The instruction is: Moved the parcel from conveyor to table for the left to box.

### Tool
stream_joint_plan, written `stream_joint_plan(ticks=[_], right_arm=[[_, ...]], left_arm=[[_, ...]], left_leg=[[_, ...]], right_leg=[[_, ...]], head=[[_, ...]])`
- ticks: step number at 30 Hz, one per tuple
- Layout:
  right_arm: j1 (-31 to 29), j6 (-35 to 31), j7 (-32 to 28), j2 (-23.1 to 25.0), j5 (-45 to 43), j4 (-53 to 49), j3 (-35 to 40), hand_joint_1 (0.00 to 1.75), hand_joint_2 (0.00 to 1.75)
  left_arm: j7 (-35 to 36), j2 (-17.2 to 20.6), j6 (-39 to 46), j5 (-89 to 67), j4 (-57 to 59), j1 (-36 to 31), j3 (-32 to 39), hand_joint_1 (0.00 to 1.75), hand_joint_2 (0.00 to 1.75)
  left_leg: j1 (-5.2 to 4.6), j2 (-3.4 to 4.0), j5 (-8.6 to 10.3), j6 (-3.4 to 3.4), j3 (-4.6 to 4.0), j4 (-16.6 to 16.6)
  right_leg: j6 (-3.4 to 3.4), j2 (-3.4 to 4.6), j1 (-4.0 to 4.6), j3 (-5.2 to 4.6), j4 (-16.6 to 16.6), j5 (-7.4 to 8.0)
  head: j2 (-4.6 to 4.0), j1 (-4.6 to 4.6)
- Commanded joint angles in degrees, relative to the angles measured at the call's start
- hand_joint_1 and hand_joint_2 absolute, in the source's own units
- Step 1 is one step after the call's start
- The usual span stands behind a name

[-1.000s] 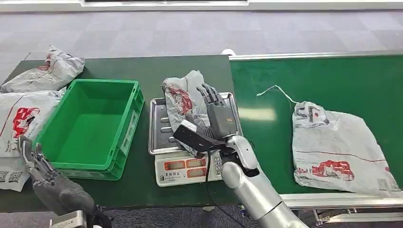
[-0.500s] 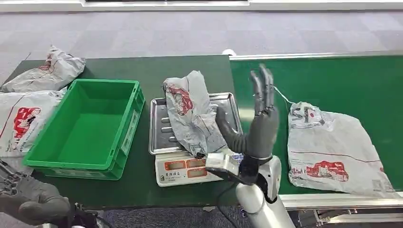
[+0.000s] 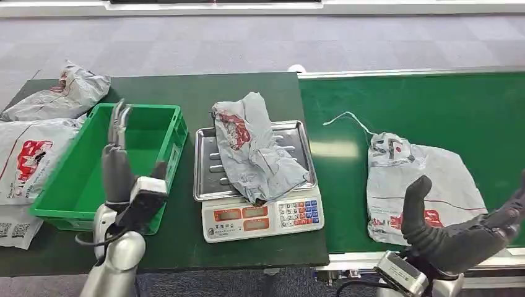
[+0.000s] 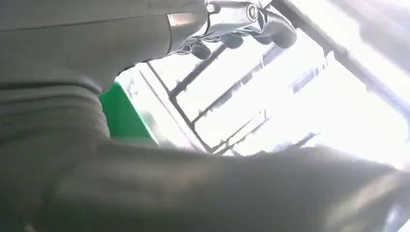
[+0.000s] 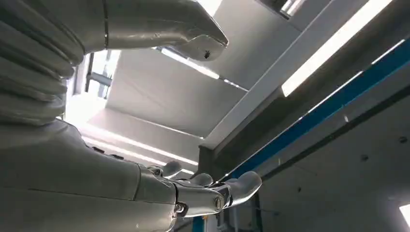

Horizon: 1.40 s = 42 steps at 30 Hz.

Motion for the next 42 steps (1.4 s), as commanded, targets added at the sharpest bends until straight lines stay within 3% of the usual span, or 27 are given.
stream_joint_plan(ticks=[1,6,16,21,25,38,42], right_arm=[[2.15,0.17,-0.02,0.62,0.33,1.38,-5.01,0.00,1.75],[2.64,0.17,-0.02,0.29,1.19,3.54,-4.24,0.00,1.75],[2.64,0.17,-0.02,0.29,1.19,3.54,-4.24,0.00,1.75],[1.51,0.17,-0.02,-0.39,1.96,7.09,-3.53,0.00,1.75],[-0.19,0.17,-0.02,-0.62,2.29,9.57,-3.16,0.00,1.75],[-2.21,0.17,2.39,-0.89,3.18,13.65,-0.89,0.00,1.75],[-1.76,0.17,2.72,-1.06,3.20,13.22,-0.67,0.00,1.75]], left_arm=[[2.59,5.96,-10.23,-1.89,25.75,-19.54,-11.99,0.00,1.75],[3.36,6.34,-16.82,-0.73,35.85,-26.91,-15.62,0.00,1.75],[3.36,6.34,-16.82,-0.73,35.85,-26.91,-15.62,0.00,1.75],[3.54,6.11,-20.97,-0.13,41.53,-30.70,-19.38,0.00,1.75],[3.14,4.21,-24.13,1.37,43.58,-33.53,-22.66,0.00,1.75],[1.88,-7.19,-29.71,8.75,45.63,-36.16,-31.86,0.00,1.75],[1.70,-7.79,-29.76,9.45,46.12,-36.35,-32.17,0.00,1.75]], left_leg=[[0.02,-0.33,0.08,0.01,-0.02,-0.02],[0.09,-0.41,0.17,0.00,-0.04,-0.13],[0.07,-0.04,0.05,0.00,-0.04,-0.06],[0.07,-0.05,0.04,-0.01,-0.09,-0.01],[0.07,-0.06,0.06,0.00,-0.10,-0.02],[0.06,-0.18,0.06,0.02,-0.14,-0.01],[0.02,-0.25,0.05,0.03,-0.16,0.00]], right_leg=[[-0.03,-0.30,0.02,0.09,-0.02,-0.02],[-0.09,-0.33,0.11,0.13,-0.17,0.08],[-0.08,0.02,0.08,0.02,-0.07,0.07],[-0.07,0.04,0.08,-0.01,-0.03,0.06],[-0.07,0.02,0.07,0.00,-0.04,0.07],[-0.06,-0.04,0.05,0.02,-0.07,0.07],[-0.05,-0.12,0.03,0.00,-0.06,0.06]], head=[[0.00,0.00],[0.00,0.02],[0.00,0.02],[0.00,0.02],[0.00,0.02],[0.00,0.02],[0.00,0.02]])
